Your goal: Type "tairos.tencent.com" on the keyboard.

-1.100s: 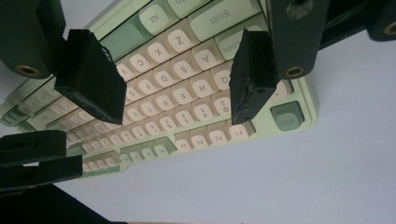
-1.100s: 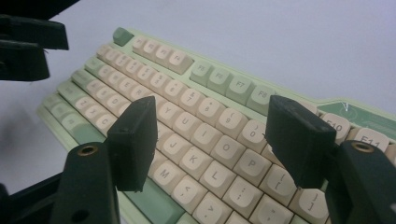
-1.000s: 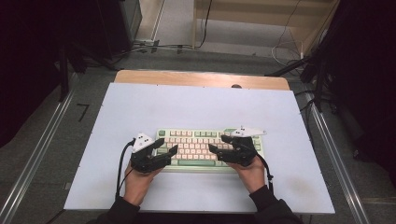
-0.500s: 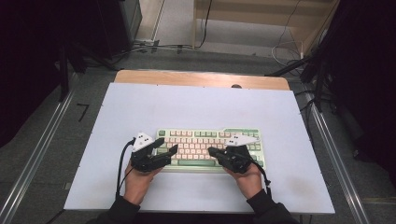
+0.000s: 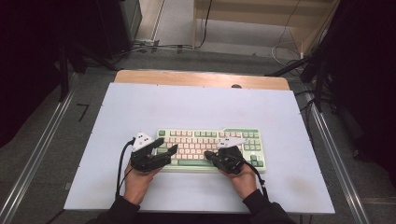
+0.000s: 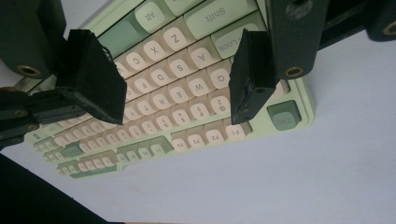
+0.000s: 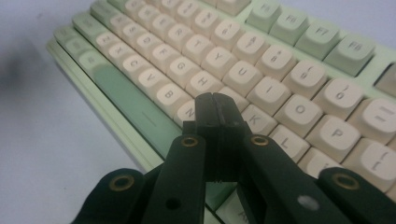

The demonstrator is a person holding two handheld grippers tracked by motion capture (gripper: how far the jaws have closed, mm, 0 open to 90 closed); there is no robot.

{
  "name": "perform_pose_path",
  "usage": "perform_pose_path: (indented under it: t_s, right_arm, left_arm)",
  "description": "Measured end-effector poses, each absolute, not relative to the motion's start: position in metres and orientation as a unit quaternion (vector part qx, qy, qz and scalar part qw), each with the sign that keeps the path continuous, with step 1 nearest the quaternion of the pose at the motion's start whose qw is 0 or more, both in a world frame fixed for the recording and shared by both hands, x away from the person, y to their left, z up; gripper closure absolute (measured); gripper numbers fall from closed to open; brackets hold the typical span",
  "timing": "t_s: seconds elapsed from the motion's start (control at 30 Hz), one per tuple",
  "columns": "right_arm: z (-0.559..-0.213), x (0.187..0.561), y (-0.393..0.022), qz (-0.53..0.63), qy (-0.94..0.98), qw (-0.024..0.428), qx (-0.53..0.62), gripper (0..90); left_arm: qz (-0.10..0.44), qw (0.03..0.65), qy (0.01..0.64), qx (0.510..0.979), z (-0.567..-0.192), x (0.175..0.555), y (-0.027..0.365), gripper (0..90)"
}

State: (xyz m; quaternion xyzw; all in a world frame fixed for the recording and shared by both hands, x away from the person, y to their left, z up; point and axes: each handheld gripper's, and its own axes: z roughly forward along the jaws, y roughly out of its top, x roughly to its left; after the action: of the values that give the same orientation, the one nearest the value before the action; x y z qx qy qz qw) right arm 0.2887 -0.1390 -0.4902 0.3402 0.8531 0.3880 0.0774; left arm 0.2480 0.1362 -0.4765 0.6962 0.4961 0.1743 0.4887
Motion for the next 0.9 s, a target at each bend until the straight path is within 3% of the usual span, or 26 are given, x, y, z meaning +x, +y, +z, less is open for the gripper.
perform_pose_path:
  t_s: [0.13,0.37,0.57,0.9]
  right_arm:
    - [-0.487,0.288,-0.142,0.398,0.847,0.076,0.345,86.2]
    - [-0.468,0.288,-0.163,0.443,0.818,0.082,0.358,52.7]
    - [-0.456,0.293,-0.191,0.464,0.788,0.099,0.392,33.0]
    - [-0.454,0.293,-0.234,0.460,0.763,0.131,0.434,22.1]
  left_arm:
    - [0.175,0.491,0.497,0.694,-0.476,0.248,0.137,37.5]
    - [0.180,0.493,0.501,0.688,-0.475,0.247,0.141,37.5]
    - [0.186,0.495,0.506,0.681,-0.473,0.245,0.146,37.4]
    - [0.210,0.489,0.521,0.668,-0.471,0.240,0.159,33.4]
